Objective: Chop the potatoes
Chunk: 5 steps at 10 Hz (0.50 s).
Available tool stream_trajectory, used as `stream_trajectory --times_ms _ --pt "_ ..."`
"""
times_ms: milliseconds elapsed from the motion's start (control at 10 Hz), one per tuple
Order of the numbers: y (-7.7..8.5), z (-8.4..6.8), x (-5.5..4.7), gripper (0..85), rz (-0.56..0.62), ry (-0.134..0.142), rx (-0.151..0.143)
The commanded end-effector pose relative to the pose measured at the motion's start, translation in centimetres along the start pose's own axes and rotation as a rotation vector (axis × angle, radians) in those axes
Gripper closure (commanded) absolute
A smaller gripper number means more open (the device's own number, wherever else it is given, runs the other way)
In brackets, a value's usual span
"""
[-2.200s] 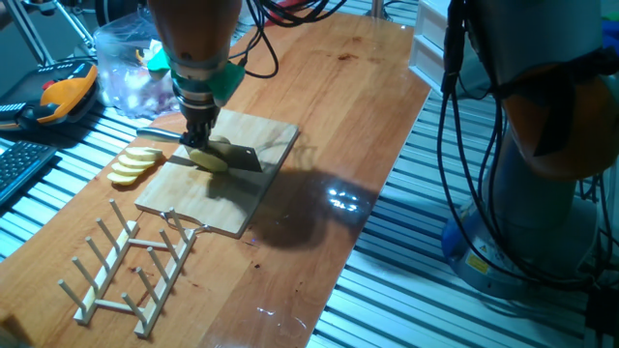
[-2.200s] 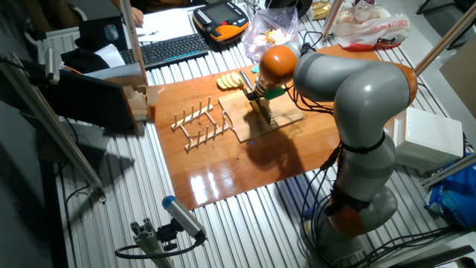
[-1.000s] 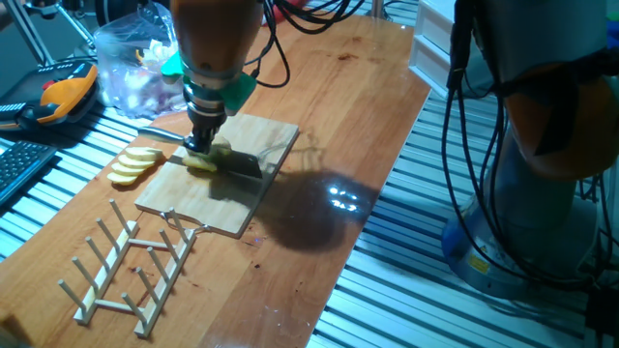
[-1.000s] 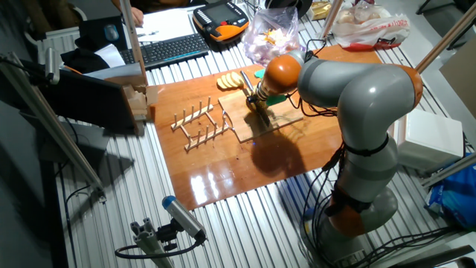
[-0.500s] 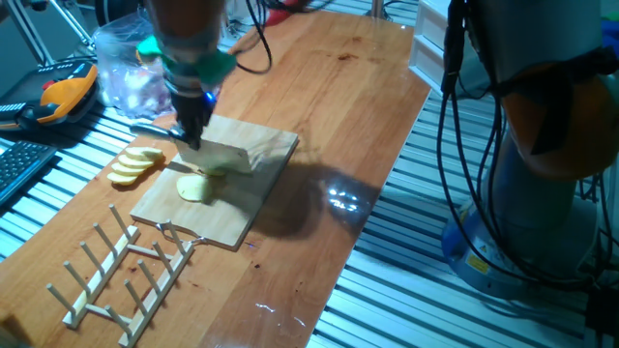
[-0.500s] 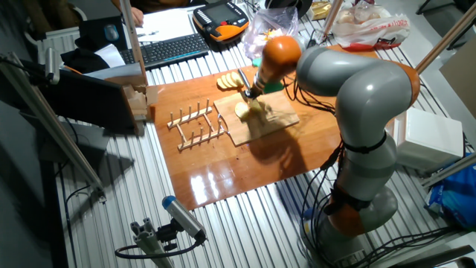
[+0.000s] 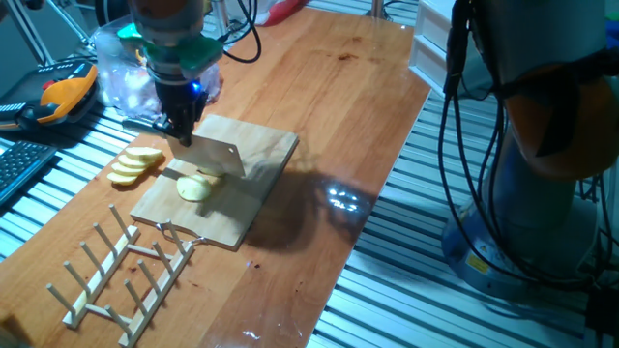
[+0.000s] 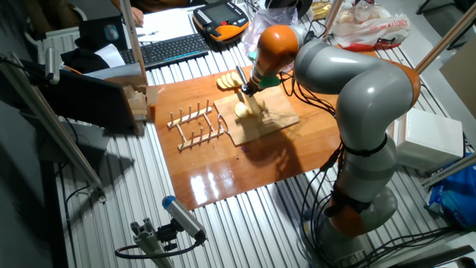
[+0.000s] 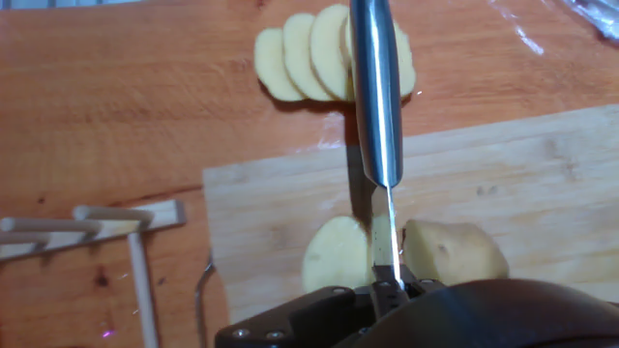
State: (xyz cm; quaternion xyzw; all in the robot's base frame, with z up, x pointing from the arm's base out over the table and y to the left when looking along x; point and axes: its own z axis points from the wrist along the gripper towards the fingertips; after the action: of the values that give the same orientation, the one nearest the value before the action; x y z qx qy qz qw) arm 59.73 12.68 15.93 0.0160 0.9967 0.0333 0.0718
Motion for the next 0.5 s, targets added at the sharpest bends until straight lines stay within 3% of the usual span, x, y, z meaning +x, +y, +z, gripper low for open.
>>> stream_trajectory --times_ms 0,300,400 --pt "0.19 0.08 0.23 85.0 0.000 0.008 0.005" --pt "0.13 0.18 0.45 85.0 0.008 0.044 -0.008" --pt "0.13 0.18 0.45 85.0 -0.004 0.038 0.018"
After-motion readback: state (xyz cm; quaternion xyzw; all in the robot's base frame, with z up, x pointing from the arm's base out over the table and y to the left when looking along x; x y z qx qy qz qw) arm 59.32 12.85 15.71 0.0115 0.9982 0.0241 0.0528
